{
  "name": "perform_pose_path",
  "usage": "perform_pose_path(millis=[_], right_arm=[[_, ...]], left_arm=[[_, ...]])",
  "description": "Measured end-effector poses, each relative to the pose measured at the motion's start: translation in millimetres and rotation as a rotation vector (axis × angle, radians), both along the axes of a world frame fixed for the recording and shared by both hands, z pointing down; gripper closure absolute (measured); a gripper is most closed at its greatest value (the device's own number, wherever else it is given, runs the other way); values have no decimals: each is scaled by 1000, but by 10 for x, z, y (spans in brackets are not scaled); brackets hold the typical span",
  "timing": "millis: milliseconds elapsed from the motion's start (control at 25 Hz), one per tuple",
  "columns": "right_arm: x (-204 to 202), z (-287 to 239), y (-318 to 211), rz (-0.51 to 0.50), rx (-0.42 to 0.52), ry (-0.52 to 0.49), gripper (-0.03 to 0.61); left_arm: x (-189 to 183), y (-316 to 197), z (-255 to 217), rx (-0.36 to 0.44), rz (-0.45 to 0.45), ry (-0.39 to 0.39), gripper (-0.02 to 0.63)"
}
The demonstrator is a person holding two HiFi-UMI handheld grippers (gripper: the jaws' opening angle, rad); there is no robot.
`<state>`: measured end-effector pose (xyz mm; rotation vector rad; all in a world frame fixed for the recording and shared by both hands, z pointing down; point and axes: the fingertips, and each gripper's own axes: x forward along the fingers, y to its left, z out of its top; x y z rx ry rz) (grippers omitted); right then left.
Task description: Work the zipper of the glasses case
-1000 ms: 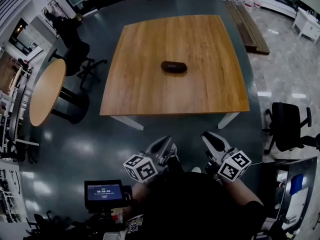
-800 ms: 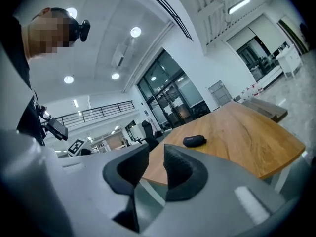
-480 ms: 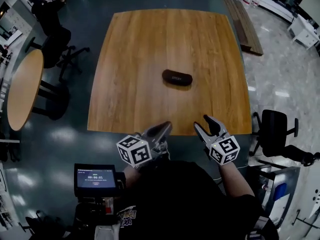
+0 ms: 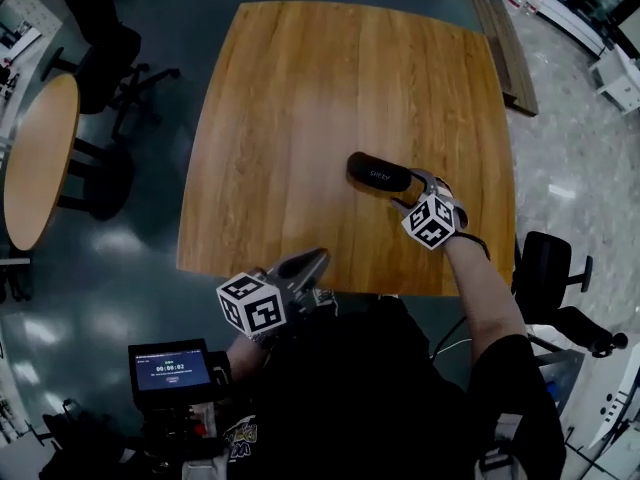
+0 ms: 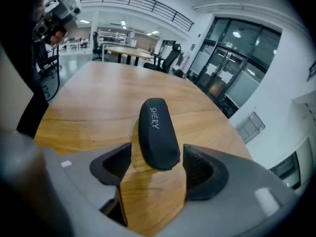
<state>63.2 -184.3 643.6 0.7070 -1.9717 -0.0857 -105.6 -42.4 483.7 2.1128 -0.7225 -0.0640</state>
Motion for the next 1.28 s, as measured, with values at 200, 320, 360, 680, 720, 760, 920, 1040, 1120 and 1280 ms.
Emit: perform_pose_path(millis=[200,320,360,680,720,760,920,1040,1120,1280], right_arm=[[-244,200,-235,-127,-56,41,244],[-330,306,-276,-191,-81,51,258],[-351,305,-296,-207,-79,45,262],[-582,-548,34,-580,104,15,282],[-592,-709,148,-662,142,39,284],[-586,-858,256,-741,184,72,284],[-523,-1320,630,-996,356,272,284],[-518,-1552,850,-1093,427,412,282],[-539,-1623,911,-1115,437,451,284],[-676,-1840,1054,-1146,507,454,285]], left_arm=[[-187,-89,3,-26,-72,-2,614],[-211,-83,-23,-44,-130,2,614],[-210,-86,-34,-45,-140,-1,615],[-230,-516,-238,159,-39,-282,576],[-195,-621,-267,214,8,-379,550],[-136,-718,-278,265,69,-485,533],[285,-841,-164,399,421,-794,452],[728,-644,-142,438,652,-822,392],[928,-536,-116,462,769,-828,390],[1187,-359,-2,424,900,-775,269]])
